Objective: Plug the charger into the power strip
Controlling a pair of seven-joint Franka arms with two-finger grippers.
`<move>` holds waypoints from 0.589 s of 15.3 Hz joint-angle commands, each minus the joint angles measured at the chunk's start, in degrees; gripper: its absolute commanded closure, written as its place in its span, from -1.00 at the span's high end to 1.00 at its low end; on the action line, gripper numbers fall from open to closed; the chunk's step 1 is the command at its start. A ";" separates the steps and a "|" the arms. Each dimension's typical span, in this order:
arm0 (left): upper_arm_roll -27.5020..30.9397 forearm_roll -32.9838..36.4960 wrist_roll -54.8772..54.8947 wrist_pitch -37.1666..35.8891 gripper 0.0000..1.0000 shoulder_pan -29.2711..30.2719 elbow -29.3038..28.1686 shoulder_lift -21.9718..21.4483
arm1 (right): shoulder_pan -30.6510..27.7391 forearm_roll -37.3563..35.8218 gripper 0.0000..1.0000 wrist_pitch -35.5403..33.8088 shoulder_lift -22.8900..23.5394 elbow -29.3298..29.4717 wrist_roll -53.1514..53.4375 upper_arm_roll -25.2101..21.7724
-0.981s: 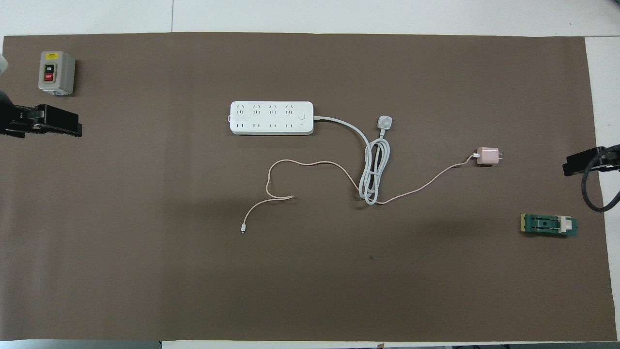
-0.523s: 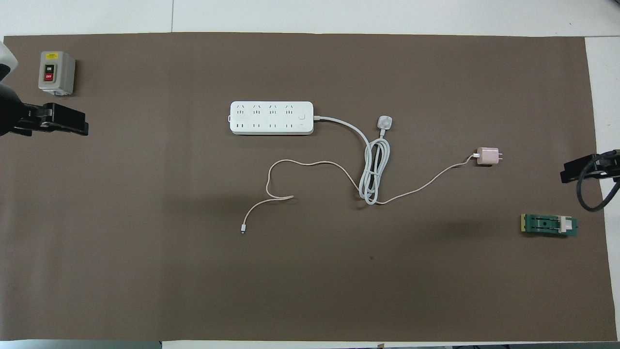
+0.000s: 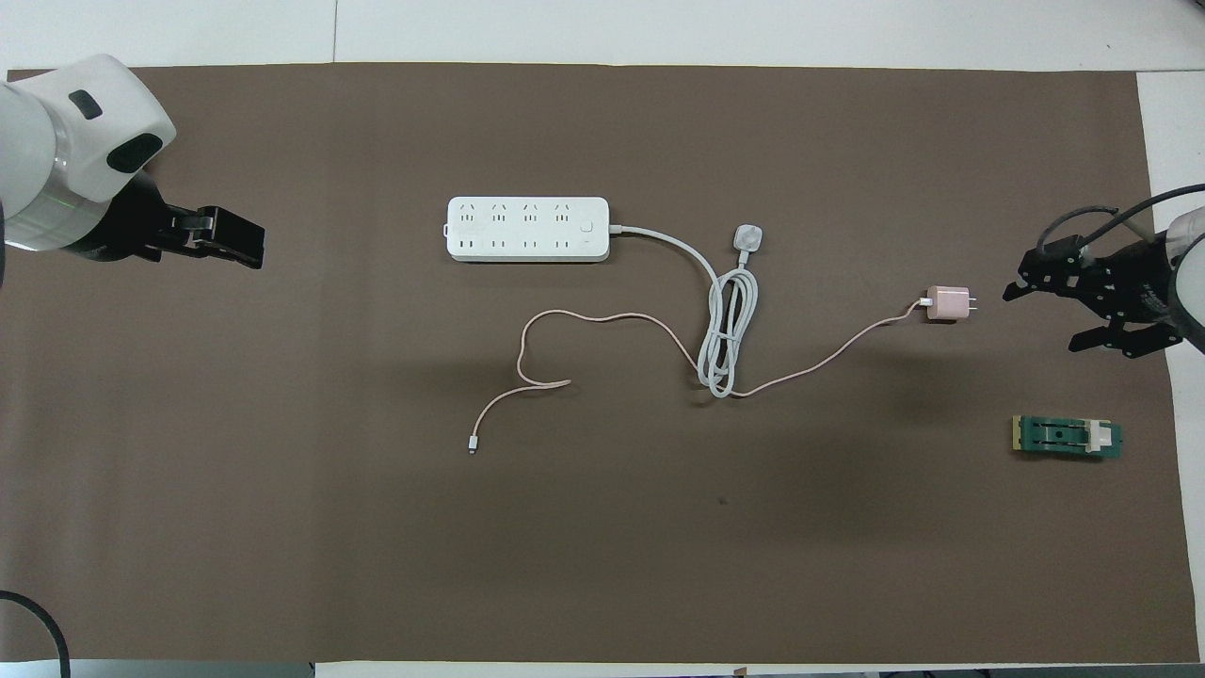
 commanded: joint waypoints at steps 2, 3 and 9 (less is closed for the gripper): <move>0.37 -9.10 -0.04 -0.48 1.00 0.07 1.80 2.02 | -3.65 9.86 1.00 2.81 5.19 0.53 7.56 0.54; 0.37 -11.39 0.48 -0.39 1.00 0.07 1.62 2.46 | -4.71 13.55 1.00 3.42 7.30 0.97 8.09 0.45; 0.37 -32.66 1.28 -0.13 1.00 1.74 1.27 6.41 | -6.91 23.86 1.00 5.54 14.16 1.24 14.16 0.01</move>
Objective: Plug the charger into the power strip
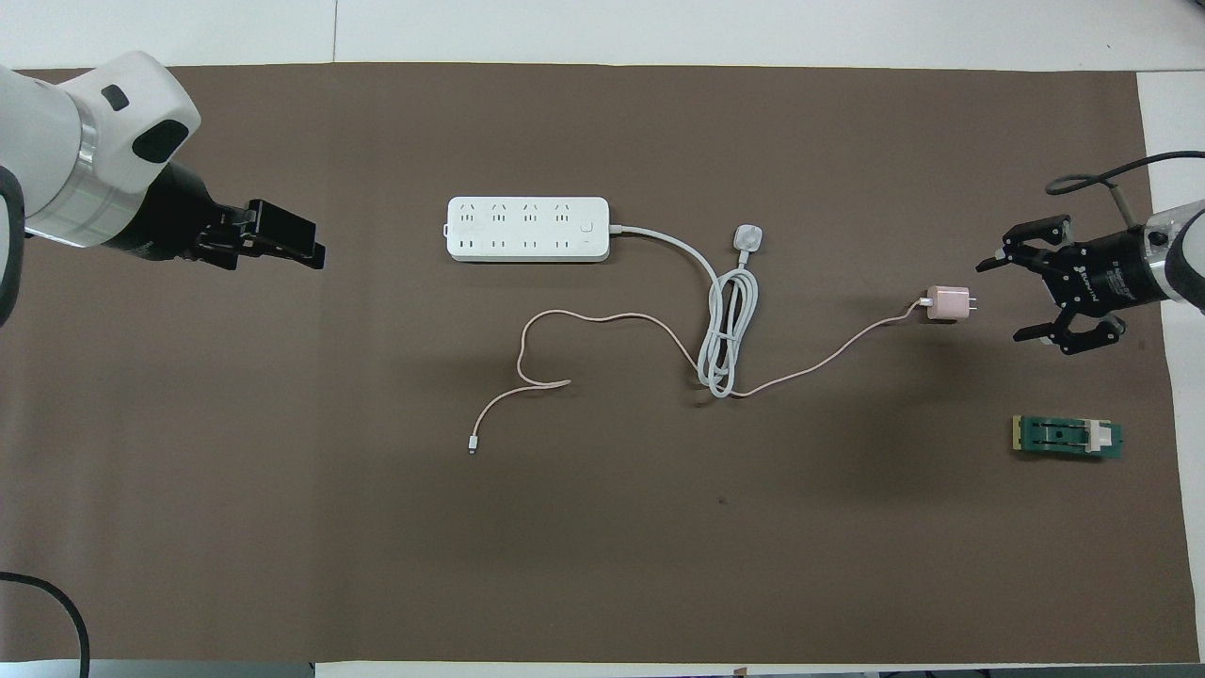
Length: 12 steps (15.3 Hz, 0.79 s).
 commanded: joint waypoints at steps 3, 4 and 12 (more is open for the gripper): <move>-0.08 -16.61 5.04 0.15 1.00 1.40 0.05 5.13 | -1.73 2.91 1.00 -1.19 3.10 0.58 1.96 0.22; -0.08 -21.70 8.20 0.23 1.00 2.36 -1.52 6.00 | -2.35 2.91 1.00 -1.28 4.24 1.10 1.61 0.22; -0.17 -49.58 27.82 1.81 1.00 3.78 -9.26 13.66 | -2.18 6.34 1.00 -0.93 6.18 0.49 -0.76 0.22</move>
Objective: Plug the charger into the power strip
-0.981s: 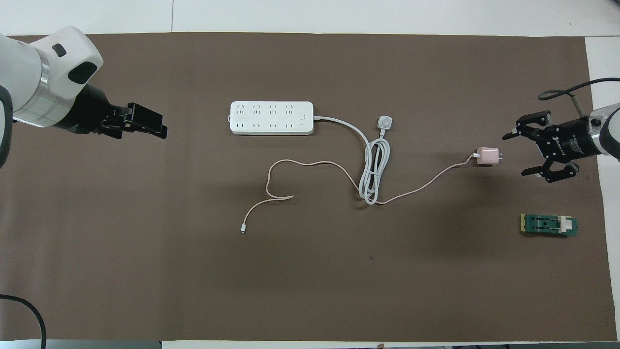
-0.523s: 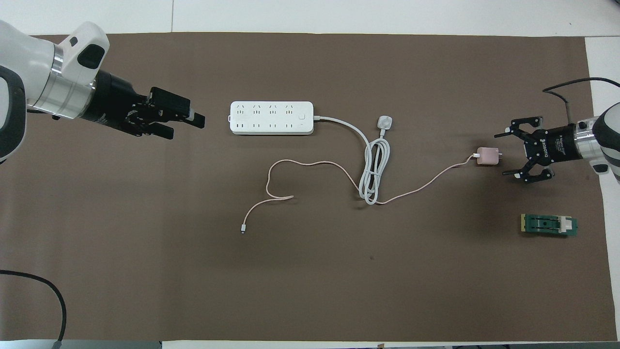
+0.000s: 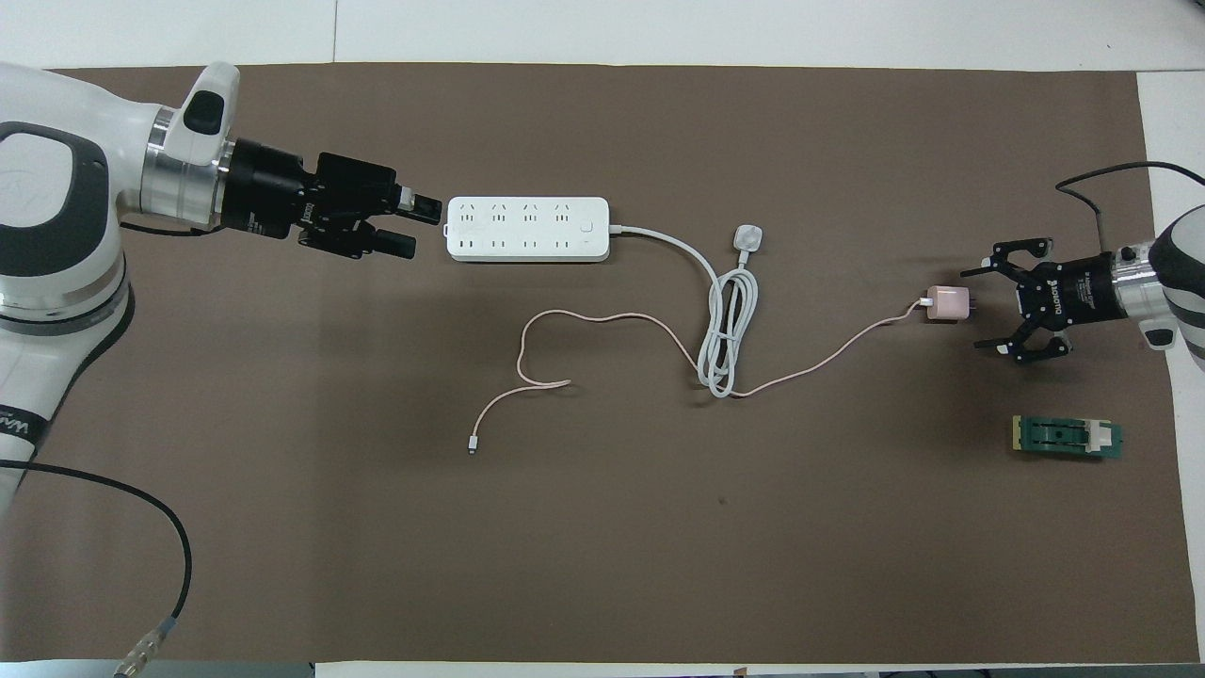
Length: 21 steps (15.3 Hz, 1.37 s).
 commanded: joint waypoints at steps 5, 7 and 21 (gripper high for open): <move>-1.41 -8.79 13.21 3.48 1.00 -0.77 -7.28 1.15 | 0.37 1.66 1.00 1.22 1.02 -0.23 -3.00 0.18; -3.34 -10.98 14.28 3.30 1.00 -0.33 -7.63 2.47 | 0.29 1.75 1.00 1.48 1.11 -0.32 -3.45 0.18; -7.83 -17.32 14.55 12.00 1.00 -0.85 -6.14 6.17 | 0.55 3.51 -1.00 3.17 0.94 -1.22 -6.53 0.26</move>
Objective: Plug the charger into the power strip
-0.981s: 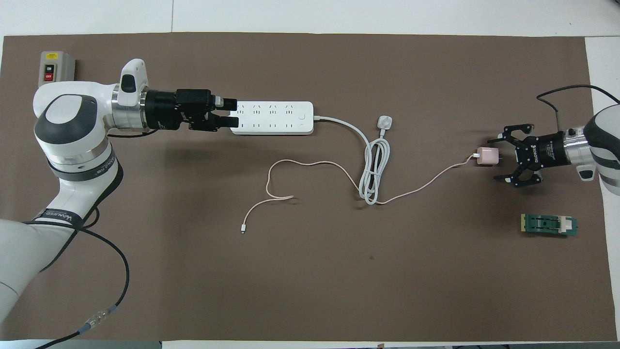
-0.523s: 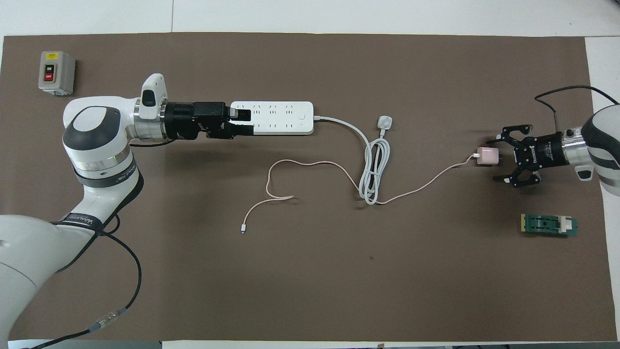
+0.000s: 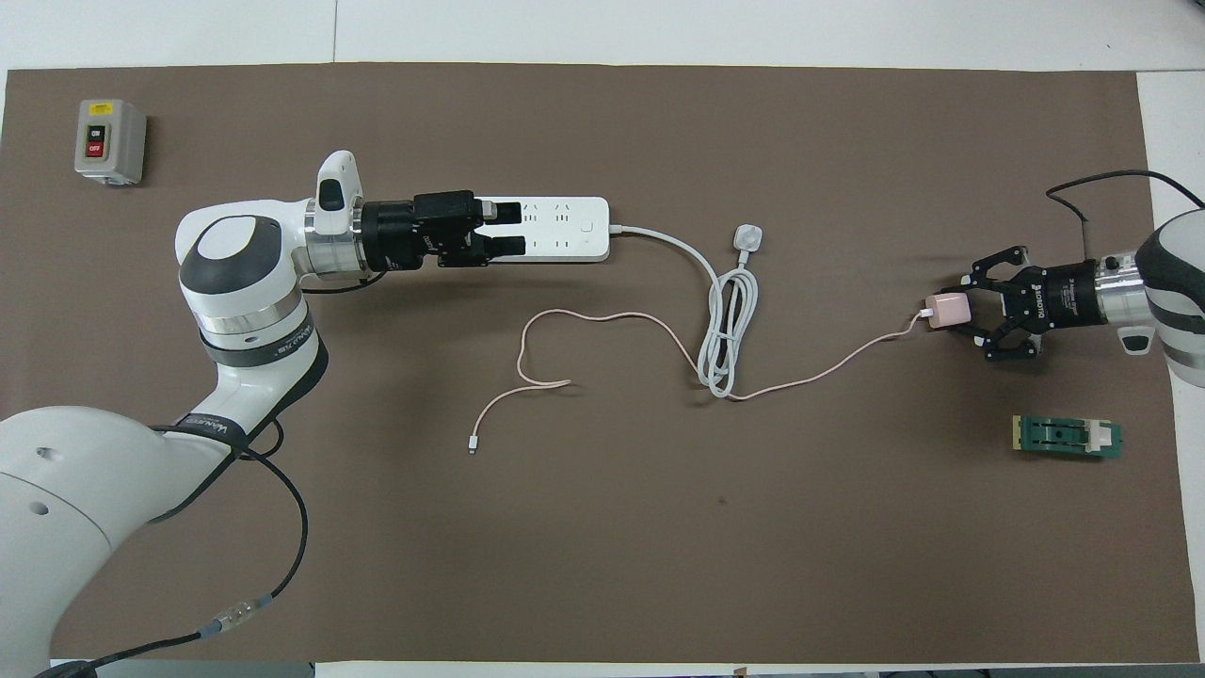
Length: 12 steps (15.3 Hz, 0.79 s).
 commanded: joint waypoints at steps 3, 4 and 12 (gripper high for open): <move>-0.22 -1.68 0.99 1.52 1.00 -0.01 0.46 0.73 | 2.79 0.32 -1.00 -2.81 -0.53 4.04 1.89 0.25; -0.22 -1.68 1.08 1.43 1.00 -0.10 0.45 0.73 | 4.46 0.23 -1.00 -3.51 -1.84 4.22 3.47 0.25; -2.77 -1.77 5.03 -0.16 1.00 0.43 0.98 3.72 | 19.75 2.59 -1.00 -3.34 -8.36 7.73 24.21 0.78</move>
